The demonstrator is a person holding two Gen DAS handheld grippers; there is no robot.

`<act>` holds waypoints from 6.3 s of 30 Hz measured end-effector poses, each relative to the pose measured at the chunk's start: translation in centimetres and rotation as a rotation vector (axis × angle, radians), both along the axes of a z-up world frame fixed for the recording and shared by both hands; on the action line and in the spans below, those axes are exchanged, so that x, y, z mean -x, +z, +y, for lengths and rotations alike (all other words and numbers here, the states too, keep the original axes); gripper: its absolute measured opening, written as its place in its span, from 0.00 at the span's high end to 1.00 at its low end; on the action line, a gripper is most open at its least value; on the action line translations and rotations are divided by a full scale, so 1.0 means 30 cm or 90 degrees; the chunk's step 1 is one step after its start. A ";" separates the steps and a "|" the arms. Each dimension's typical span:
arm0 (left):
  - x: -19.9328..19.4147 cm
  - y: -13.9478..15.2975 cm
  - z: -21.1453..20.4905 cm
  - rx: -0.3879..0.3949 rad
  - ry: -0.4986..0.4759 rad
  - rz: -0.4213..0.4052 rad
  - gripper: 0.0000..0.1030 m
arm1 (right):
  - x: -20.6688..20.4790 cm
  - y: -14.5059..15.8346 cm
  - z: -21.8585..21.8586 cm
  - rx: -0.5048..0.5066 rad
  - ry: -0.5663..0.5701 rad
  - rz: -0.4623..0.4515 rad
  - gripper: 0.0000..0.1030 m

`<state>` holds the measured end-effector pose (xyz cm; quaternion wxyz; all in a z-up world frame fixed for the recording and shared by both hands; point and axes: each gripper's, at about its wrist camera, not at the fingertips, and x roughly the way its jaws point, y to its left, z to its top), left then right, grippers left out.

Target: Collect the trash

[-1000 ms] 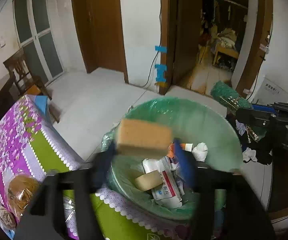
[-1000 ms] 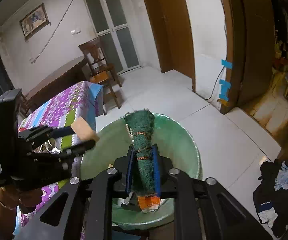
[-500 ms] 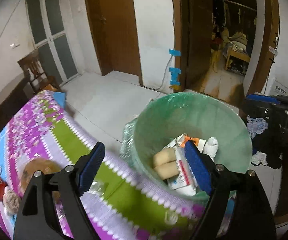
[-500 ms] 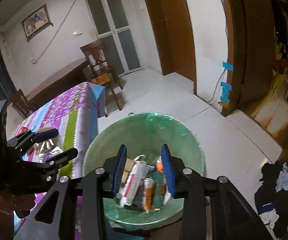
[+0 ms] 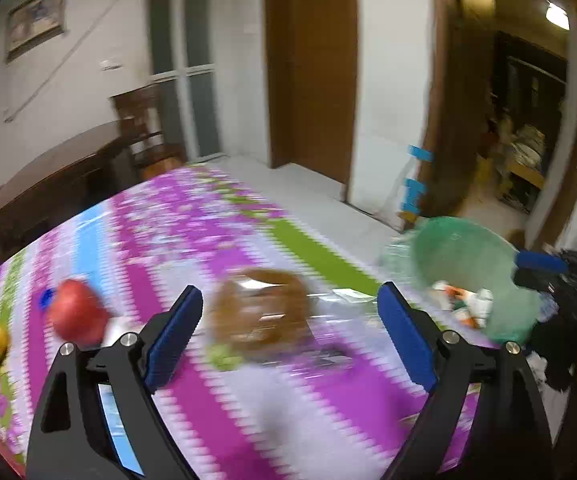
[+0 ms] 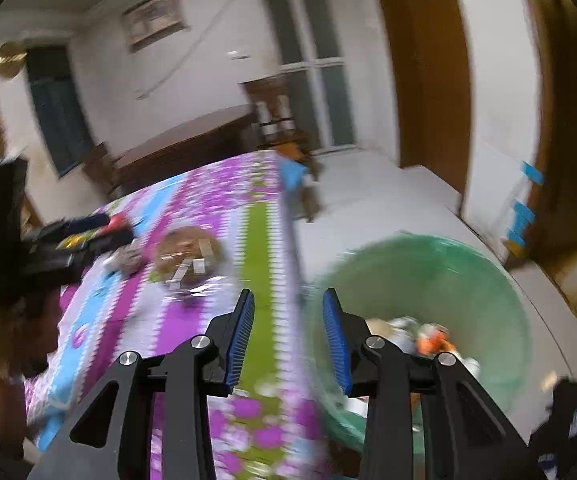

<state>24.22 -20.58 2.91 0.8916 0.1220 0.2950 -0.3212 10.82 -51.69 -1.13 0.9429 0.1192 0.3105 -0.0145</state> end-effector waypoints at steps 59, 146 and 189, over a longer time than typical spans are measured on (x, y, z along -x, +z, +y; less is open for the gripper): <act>-0.167 -0.271 0.493 -0.227 0.051 0.048 0.37 | -0.872 -0.175 0.862 0.259 0.583 0.176 0.48; 0.230 -0.194 -0.772 -0.204 -0.163 0.009 0.37 | 0.060 -0.041 -0.494 0.092 -0.147 0.136 0.45; 0.537 0.009 -0.017 0.002 -0.012 -0.093 0.05 | 0.564 0.105 0.257 0.273 -0.284 -0.159 0.04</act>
